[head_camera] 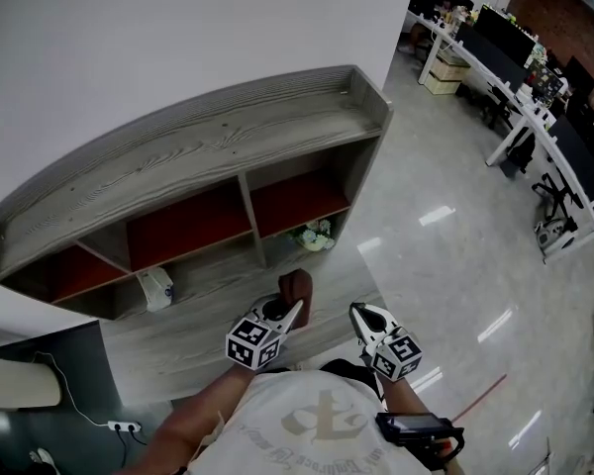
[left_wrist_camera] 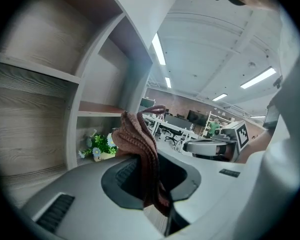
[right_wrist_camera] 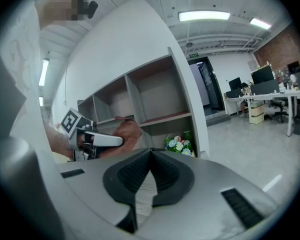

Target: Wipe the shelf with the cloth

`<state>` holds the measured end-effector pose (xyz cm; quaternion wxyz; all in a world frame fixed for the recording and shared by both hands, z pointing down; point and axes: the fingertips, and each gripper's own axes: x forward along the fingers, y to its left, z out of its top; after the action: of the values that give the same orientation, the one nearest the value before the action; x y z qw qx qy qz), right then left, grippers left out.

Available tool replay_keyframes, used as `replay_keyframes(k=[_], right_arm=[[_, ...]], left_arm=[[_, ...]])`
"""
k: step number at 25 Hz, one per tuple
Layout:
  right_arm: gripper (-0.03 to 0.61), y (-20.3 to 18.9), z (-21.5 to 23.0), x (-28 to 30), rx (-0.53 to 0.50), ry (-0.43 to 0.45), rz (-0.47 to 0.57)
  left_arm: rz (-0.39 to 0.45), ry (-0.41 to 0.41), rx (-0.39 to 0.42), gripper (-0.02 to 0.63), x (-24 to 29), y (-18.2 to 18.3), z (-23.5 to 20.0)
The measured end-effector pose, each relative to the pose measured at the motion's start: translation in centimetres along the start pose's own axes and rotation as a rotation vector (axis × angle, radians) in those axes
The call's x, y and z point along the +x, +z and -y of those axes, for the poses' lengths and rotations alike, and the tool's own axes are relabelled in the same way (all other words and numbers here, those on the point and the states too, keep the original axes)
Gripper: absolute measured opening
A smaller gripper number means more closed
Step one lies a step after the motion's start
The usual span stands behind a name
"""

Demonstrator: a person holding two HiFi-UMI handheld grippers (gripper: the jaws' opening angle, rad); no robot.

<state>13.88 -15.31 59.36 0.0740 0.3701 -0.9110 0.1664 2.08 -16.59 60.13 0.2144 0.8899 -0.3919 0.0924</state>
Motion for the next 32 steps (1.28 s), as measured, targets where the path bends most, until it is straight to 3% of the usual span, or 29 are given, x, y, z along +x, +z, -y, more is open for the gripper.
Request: replay_keyframes(k=[12,32], right_arm=[[0.005,1.3,2.6,3.5,-0.007,0.121,-0.021],[0.005,3.2,8.1,4.2,-0.002,0.254,-0.002]], left_arm=[[0.034,0.115,-0.013,0.077,1.8,3.6,-1.8],[0.026,0.275,-0.005,0.078,12.0,13.8,-5.9]])
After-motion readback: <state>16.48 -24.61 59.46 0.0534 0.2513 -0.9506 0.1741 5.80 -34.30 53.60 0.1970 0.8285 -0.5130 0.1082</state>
